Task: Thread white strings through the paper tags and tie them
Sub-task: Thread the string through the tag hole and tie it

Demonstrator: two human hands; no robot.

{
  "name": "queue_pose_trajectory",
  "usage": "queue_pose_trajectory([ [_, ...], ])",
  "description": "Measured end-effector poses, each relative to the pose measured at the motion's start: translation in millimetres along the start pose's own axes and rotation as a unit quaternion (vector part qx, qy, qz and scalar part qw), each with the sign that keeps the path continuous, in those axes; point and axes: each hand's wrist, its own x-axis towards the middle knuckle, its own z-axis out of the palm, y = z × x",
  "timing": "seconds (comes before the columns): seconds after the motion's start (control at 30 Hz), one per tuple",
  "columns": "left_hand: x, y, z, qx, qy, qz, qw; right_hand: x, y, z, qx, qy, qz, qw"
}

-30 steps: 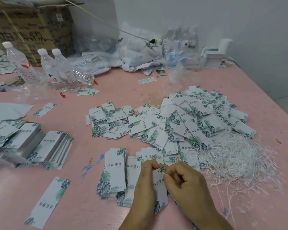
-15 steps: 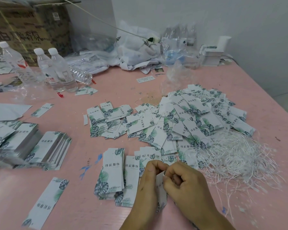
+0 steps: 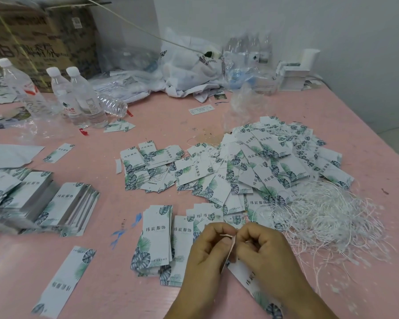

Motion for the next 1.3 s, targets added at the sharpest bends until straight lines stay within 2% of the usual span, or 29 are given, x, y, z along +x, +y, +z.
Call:
queue_pose_trajectory([
  [0.4,-4.3,19.2,3.2,0.055,0.013,0.061,0.997,0.1,3.4,-8.7,0.043,-0.020,0.019,0.999],
  [0.63,-3.7,17.3,1.8,0.122,0.078,0.109,0.984,0.9,3.7,-6.2,0.084,-0.029,0.030,0.996],
  [0.73,-4.5,11.7,3.9,0.129,0.103,0.100,0.981,-0.1,1.7,-4.8,0.104,-0.034,0.047,0.993],
  [0.93,-2.9,16.2,2.9,0.053,0.142,0.033,0.988,7.1,5.7,-18.4,0.087,0.015,0.086,0.992],
  [1.13,0.8,20.8,1.5,-0.060,0.156,-0.032,0.985,8.3,17.3,-21.2,0.034,-0.021,0.095,0.995],
  [1.23,4.7,23.6,-0.2,-0.128,0.189,-0.057,0.972,10.9,20.4,-25.1,0.129,-0.009,0.129,0.983],
  [1.3,8.8,25.0,-3.2,-0.236,0.200,-0.100,0.946,13.2,22.4,-31.1,0.206,-0.013,0.149,0.967],
])
